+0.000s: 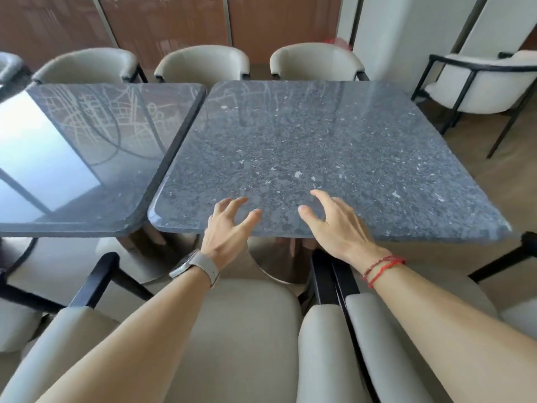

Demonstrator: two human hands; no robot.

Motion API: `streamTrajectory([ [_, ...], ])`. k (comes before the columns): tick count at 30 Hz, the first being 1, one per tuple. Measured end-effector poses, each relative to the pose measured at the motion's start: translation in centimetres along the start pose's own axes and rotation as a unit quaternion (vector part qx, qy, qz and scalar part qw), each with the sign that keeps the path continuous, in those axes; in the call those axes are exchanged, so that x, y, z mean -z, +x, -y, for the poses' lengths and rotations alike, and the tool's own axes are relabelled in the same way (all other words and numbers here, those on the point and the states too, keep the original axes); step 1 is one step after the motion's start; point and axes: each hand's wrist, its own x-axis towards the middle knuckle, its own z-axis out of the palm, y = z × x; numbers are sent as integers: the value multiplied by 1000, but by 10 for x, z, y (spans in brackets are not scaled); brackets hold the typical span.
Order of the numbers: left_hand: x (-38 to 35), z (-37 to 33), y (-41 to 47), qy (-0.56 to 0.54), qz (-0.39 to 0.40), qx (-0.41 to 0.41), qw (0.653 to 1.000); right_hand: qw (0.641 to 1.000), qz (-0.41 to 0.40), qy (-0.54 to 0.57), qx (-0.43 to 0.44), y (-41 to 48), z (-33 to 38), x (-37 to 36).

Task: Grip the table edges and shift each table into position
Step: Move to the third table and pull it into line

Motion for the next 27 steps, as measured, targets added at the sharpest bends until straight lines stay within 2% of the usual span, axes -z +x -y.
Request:
streamTrajectory([
  [4, 23, -50, -59, -109, 13, -36, 993, 997, -5, 73, -16, -45, 26, 39],
  [9, 48, -103, -129, -157, 29, -77, 984, 991, -9, 133, -11, -105, 45, 79],
  [14, 64, -130, -201, -239, -13, -77, 968, 979, -17, 203, -1, -177, 51, 108],
  [22, 80, -147, -319, -245, -50, -104, 963, 952, -11, 303, 36, -269, 39, 153],
  [27, 93, -158, -370, -258, -78, -110, 957, 939, 19, 341, 45, -302, 47, 166],
])
